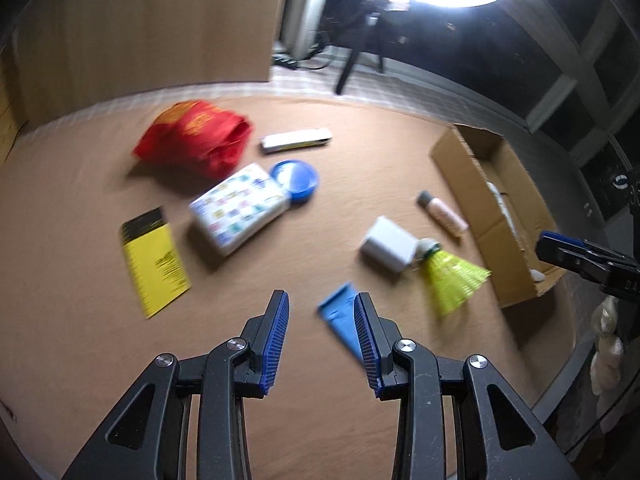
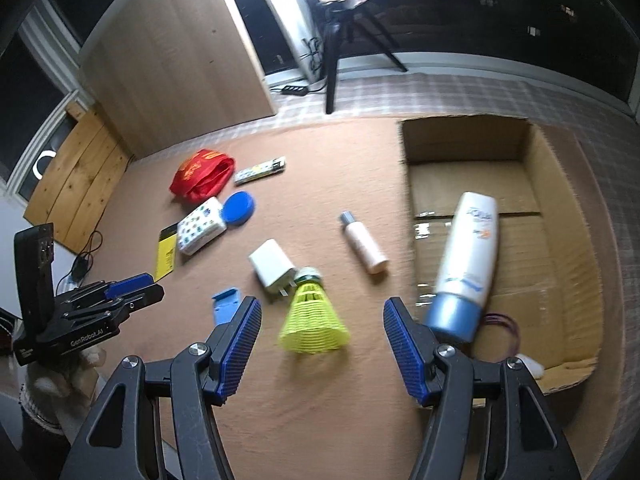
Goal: Organize objects
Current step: 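Withdraw both tools from the box back over the table, then grasp the yellow notebook card with the left tool and lift it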
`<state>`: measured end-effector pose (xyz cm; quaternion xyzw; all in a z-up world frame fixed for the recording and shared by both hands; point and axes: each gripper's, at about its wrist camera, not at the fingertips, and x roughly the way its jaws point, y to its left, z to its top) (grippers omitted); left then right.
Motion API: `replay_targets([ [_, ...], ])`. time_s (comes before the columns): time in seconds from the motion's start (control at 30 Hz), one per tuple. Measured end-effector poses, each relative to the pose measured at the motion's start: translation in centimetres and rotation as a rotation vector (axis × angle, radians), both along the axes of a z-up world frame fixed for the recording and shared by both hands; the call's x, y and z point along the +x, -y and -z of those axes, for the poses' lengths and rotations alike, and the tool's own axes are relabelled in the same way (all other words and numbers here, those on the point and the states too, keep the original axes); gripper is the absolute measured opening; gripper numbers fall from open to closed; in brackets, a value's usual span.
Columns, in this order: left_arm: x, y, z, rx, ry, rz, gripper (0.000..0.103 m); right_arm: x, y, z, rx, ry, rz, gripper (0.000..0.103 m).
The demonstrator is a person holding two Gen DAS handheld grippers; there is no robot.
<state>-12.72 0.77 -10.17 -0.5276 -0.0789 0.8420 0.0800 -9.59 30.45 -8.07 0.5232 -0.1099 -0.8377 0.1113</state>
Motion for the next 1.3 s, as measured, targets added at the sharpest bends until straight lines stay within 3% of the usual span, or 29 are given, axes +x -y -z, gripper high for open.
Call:
replay_targets([
  [0.17,1.1,3.4,0.5,0.006,0.013,-0.059,0.039,-0.1,2.9,0.2,-0.012,0.01,-0.033,0.06],
  [0.27,1.5,5.6,0.8,0.009,0.022,-0.1,0.047,-0.3,4.5,0.2,-0.017,0.012,-0.051,0.06],
  [0.4,1.1,8.3,1.4,-0.003,0.035,-0.156,0.067,-0.2,6.7,0.1,-0.008,0.005,-0.068,0.06],
  [0.53,-0.6,10.5,2.3,-0.01,0.064,-0.219,0.071,0.4,8.3,0.0,0.007,0.001,-0.082,0.06],
  [0.93,-7.0,11.9,5.7,-0.057,0.164,-0.291,0.072,2.5,7.4,0.3,0.034,0.007,-0.037,0.06],
  [1.3,-8.8,10.9,7.8,-0.127,0.212,-0.291,0.072,3.2,3.8,0.9,0.016,0.017,0.046,0.06],
])
